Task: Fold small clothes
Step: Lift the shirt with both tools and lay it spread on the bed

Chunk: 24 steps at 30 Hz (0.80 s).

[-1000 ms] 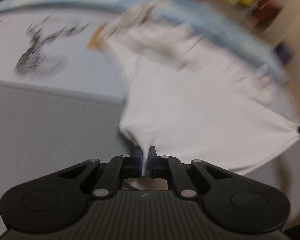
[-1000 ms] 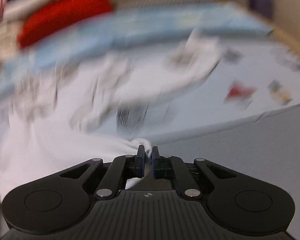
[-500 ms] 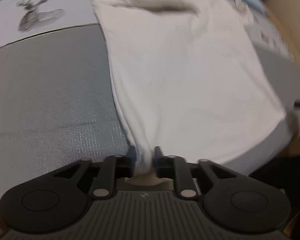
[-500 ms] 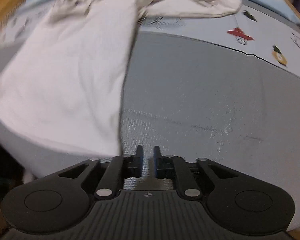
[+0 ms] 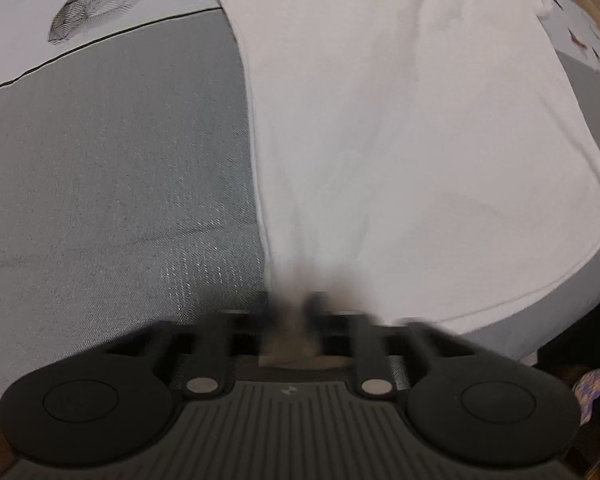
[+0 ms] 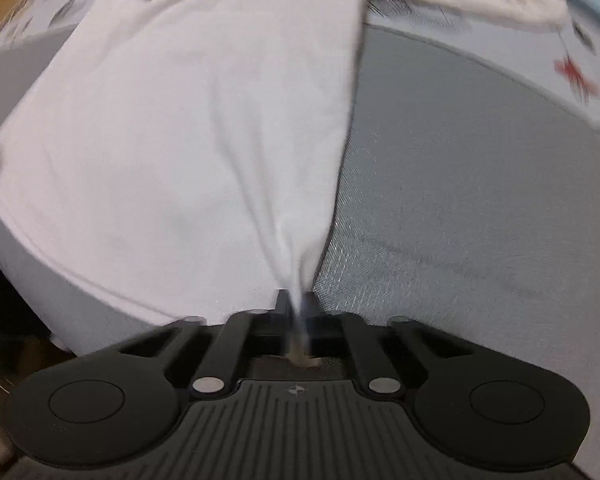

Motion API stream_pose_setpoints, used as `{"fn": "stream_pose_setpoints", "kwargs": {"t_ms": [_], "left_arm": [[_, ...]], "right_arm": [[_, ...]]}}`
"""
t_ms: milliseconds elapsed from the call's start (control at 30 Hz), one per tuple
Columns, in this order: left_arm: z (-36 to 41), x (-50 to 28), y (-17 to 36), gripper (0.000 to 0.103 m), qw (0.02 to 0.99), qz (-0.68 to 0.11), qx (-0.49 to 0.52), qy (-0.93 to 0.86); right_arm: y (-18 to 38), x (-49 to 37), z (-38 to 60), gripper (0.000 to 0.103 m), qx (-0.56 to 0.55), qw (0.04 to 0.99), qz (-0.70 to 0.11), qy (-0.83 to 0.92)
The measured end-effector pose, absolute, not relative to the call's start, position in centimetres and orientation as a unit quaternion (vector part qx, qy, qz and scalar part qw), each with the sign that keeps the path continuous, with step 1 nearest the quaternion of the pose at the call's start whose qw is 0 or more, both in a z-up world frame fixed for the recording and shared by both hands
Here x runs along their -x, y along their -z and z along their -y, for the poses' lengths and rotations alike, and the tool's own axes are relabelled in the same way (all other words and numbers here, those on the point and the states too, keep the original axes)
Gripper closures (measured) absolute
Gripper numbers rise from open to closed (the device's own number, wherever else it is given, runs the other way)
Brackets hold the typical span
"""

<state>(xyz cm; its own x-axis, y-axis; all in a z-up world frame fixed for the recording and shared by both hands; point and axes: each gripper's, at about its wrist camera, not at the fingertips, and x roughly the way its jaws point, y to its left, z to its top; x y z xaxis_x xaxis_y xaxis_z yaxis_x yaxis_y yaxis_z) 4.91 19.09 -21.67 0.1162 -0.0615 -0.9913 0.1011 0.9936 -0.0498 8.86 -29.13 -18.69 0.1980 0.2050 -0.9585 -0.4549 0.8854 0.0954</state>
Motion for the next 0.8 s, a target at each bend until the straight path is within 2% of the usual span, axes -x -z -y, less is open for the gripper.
{"fn": "stream_pose_setpoints", "kwargs": {"t_ms": [167, 200, 300, 367, 400, 500, 633, 667, 733, 800], "left_arm": [[-16.3, -4.7, 18.4, 0.097, 0.785, -0.602, 0.013, 0.143], [-16.0, -4.7, 18.5, 0.097, 0.779, -0.610, 0.007, 0.143], [-14.4, -4.7, 21.2, 0.097, 0.739, -0.653, -0.117, 0.116], [-13.7, -4.6, 22.5, 0.096, 0.715, -0.663, -0.195, 0.106], [-13.5, -4.8, 22.4, 0.095, 0.731, -0.643, -0.205, 0.102], [-13.4, -6.5, 19.6, 0.082, 0.781, -0.597, -0.138, 0.122], [-11.9, -9.0, 18.1, 0.081, 0.800, -0.570, -0.070, 0.173], [-11.3, -9.9, 18.5, 0.080, 0.795, -0.575, -0.067, 0.180], [-10.3, -10.7, 21.0, 0.063, 0.777, -0.599, -0.072, 0.178], [-9.2, -11.6, 23.9, 0.061, 0.728, -0.658, -0.118, 0.150]], "right_arm": [[14.9, -8.9, 35.4, 0.100, 0.044, 0.813, -0.566, -0.130], [15.1, -8.2, 35.8, 0.100, 0.053, 0.810, -0.570, -0.129], [17.6, -6.1, 35.1, 0.100, 0.094, 0.755, -0.624, -0.179], [18.4, -5.2, 33.8, 0.100, 0.148, 0.746, -0.620, -0.192], [18.2, -5.3, 33.6, 0.100, 0.151, 0.752, -0.612, -0.194], [16.2, -7.0, 34.8, 0.095, 0.062, 0.796, -0.572, -0.188], [15.6, -9.2, 34.4, 0.095, -0.030, 0.816, -0.542, -0.201], [16.0, -9.5, 33.8, 0.095, -0.032, 0.815, -0.540, -0.208], [16.9, -10.4, 33.3, 0.095, -0.018, 0.802, -0.557, -0.215], [18.5, -11.9, 33.0, 0.095, 0.017, 0.787, -0.586, -0.191]]}}
